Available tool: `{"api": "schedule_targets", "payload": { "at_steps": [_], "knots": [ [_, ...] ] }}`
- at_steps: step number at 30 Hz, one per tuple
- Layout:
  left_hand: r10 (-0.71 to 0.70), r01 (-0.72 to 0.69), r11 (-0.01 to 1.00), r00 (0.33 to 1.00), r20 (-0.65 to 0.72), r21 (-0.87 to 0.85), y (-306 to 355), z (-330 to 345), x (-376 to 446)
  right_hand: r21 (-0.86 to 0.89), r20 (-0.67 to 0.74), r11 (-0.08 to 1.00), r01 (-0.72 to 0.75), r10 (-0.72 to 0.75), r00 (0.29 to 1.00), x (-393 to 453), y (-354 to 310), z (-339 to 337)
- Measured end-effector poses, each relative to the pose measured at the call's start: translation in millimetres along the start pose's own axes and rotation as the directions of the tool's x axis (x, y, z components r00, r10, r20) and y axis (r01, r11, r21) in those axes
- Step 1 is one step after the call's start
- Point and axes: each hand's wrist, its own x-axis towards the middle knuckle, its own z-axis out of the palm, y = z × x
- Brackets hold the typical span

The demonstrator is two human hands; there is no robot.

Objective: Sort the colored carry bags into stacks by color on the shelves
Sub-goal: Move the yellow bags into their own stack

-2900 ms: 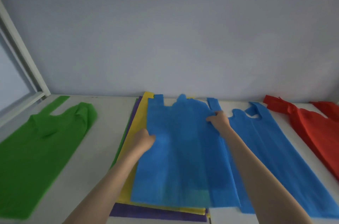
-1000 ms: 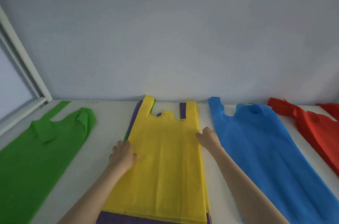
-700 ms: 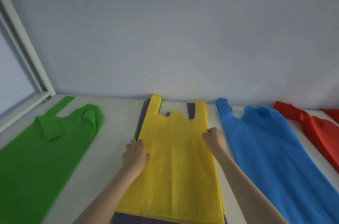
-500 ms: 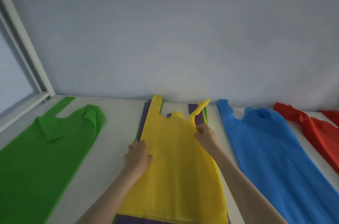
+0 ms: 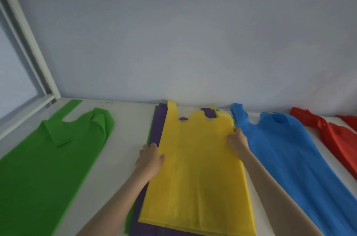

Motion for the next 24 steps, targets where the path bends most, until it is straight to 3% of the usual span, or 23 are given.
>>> {"api": "schedule_targets", "payload": {
  "at_steps": [7,9,13,18,24],
  "knots": [
    [-0.040,0.074,0.979,0.983,0.181,-0.190,6,9,9,-0.043,0.074,0.993,-0.106,0.109,0.991,0,13,-7],
    [-0.029,0.075,0.961,0.985,0.173,-0.268,6,9,9,-0.009,0.074,0.992,-0.123,0.124,0.990,-3,15,-6],
    [0.004,0.029,0.968,0.992,0.129,-0.249,9,14,6,-0.001,0.045,0.992,-0.129,0.129,0.991,-5,17,-5],
    [0.119,-0.045,0.917,0.979,0.164,-0.396,8,19,-1,-0.020,0.064,0.995,-0.098,0.099,0.993,-8,15,-4],
    [0.188,-0.101,0.870,0.973,0.135,-0.482,7,12,-11,-0.045,0.195,0.992,-0.117,0.123,0.973,-17,15,-10]
  ]
}}
